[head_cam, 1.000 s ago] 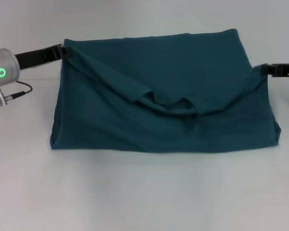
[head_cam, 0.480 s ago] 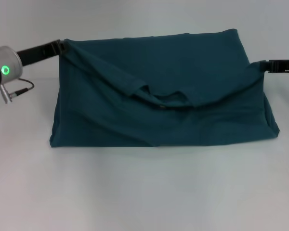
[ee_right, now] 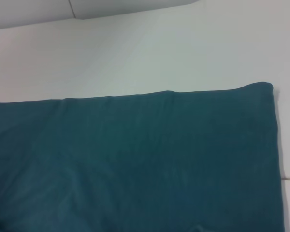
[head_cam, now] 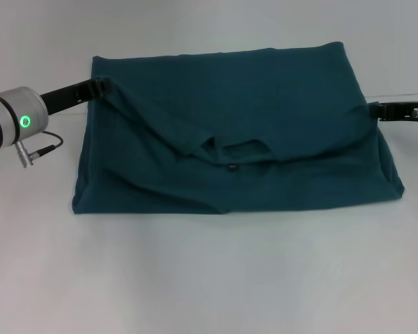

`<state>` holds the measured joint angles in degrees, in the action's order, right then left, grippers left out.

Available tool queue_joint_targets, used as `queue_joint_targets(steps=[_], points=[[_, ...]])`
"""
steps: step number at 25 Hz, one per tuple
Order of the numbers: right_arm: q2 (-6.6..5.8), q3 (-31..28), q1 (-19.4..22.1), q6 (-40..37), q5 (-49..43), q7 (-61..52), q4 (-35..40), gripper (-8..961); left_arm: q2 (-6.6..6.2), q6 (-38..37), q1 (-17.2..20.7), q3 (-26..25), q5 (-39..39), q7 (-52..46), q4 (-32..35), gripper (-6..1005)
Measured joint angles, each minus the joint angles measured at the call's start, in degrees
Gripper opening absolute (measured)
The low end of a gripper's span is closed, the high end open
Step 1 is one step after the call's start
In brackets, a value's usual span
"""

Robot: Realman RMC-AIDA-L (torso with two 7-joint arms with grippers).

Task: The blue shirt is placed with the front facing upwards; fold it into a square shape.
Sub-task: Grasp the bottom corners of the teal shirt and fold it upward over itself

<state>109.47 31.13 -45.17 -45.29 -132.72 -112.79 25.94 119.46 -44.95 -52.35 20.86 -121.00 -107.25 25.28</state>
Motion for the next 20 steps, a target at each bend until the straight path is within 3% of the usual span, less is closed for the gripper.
queue_joint_targets(steps=[5,20], points=[[-0.11,-0.1,0.0,-0.2,0.0,0.0,0.5,33,-0.15,-0.1,-0.2,0.1,0.9,0.0,0.3,7],[-1.73,0.0,-2.0,-3.6,-0.1,-3.0,6.4,33,-2.17,-0.4,-3.6,0.9,3.0,-0.4,3.1,9]])
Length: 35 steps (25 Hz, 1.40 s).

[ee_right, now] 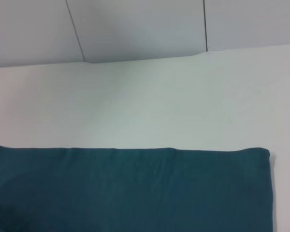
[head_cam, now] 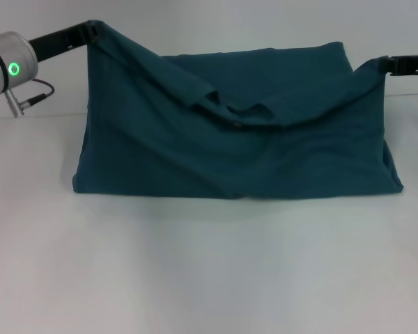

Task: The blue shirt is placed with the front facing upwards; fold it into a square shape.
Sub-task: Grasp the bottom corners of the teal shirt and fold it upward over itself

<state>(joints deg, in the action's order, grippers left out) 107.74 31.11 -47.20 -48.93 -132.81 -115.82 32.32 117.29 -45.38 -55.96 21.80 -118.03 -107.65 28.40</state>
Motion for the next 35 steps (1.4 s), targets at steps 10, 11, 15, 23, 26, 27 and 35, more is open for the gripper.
queue_joint_targets(steps=[10,11,15,23,26,27,35], points=[[0.44,0.1,0.1,1.4,-0.2,0.3,-1.9,32,1.16,0.6,1.8,0.0,0.0,0.3,-0.4,10],[0.46,0.1,0.1,2.0,-0.2,0.5,-2.6,32,1.55,0.7,2.1,0.0,0.0,0.3,-0.5,10],[0.58,0.4,0.1,3.9,-0.1,1.3,-4.6,33,2.52,1.9,2.7,0.0,0.0,1.0,-1.3,10],[1.25,0.5,0.5,5.9,0.1,2.5,-6.6,33,3.34,3.9,3.2,-0.2,0.0,3.3,-3.5,11],[1.86,0.5,0.7,6.6,0.1,3.4,-7.2,33,3.71,4.2,3.2,-0.1,0.0,3.9,-3.8,11],[1.95,0.5,0.7,6.9,0.1,3.5,-7.4,32,3.75,4.3,3.2,0.0,0.0,4.1,-3.9,11],[2.57,0.5,1.0,8.3,0.1,3.8,-8.0,78,4.01,4.2,3.5,0.6,-0.1,4.4,-4.1,12]])
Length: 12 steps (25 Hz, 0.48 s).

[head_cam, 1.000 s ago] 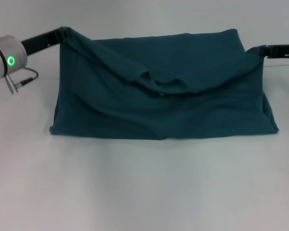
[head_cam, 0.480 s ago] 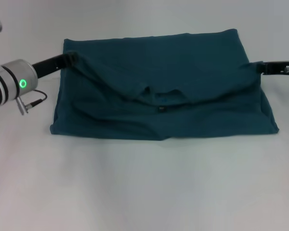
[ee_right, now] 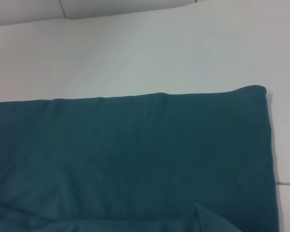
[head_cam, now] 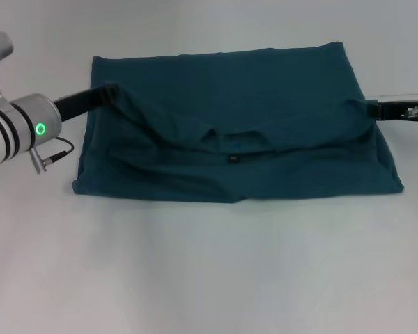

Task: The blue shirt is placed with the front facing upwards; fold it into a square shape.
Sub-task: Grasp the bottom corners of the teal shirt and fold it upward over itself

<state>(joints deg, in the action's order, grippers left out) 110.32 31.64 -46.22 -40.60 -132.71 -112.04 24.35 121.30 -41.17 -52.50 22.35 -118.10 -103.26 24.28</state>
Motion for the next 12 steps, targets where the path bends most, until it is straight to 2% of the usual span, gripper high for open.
queue_joint_targets(steps=[6,12], points=[[0.35,0.0,0.2,0.9,0.0,0.0,-0.1,118,0.36,0.0,0.4,2.2,0.0,0.0,0.2,100],[1.39,0.1,1.0,1.7,-0.2,0.9,-0.1,156,0.48,0.7,1.1,3.2,0.1,0.0,0.0,206]])
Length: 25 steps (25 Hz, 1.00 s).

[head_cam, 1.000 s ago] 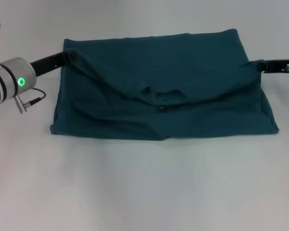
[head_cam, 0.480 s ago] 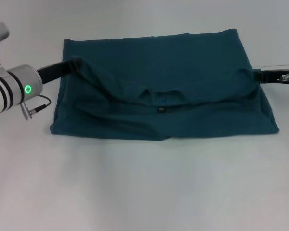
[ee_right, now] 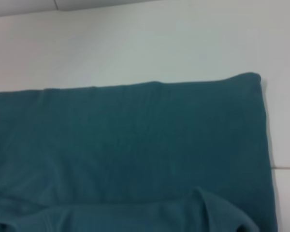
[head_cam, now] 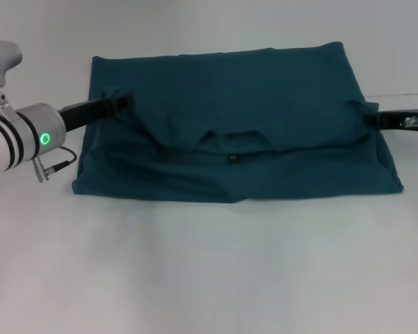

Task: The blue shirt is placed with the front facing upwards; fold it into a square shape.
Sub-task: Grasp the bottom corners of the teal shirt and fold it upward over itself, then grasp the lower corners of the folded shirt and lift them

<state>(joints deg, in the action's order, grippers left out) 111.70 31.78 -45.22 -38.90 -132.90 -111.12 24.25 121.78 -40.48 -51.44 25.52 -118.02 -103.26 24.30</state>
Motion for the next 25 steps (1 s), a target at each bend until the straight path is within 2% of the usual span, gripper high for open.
queue_joint_targets(steps=[8,10,13,15,21,25], points=[[0.56,0.0,0.7,-0.3,0.2,0.6,1.4,203,-0.55,-1.2,1.2,0.0,0.1,-0.7,0.8,529],[0.96,0.0,1.2,-0.6,0.2,0.7,2.8,274,-0.63,-2.2,1.7,0.0,0.1,-0.9,1.6,615],[1.94,-0.2,2.4,-2.0,0.8,0.7,6.6,381,-0.55,-5.3,3.2,0.0,0.1,-2.3,5.5,849],[2.99,-0.2,4.3,-4.3,3.3,0.7,11.5,613,-0.32,-8.0,4.8,0.1,0.1,-3.8,9.4,871],[3.27,-0.3,7.1,-8.1,6.2,0.2,15.3,612,-0.3,-11.6,7.1,0.3,0.1,-4.8,13.0,904],[3.22,-0.5,11.1,-15.4,9.5,0.0,17.6,612,-0.96,-15.3,9.3,2.6,-0.2,-6.2,14.0,904]])
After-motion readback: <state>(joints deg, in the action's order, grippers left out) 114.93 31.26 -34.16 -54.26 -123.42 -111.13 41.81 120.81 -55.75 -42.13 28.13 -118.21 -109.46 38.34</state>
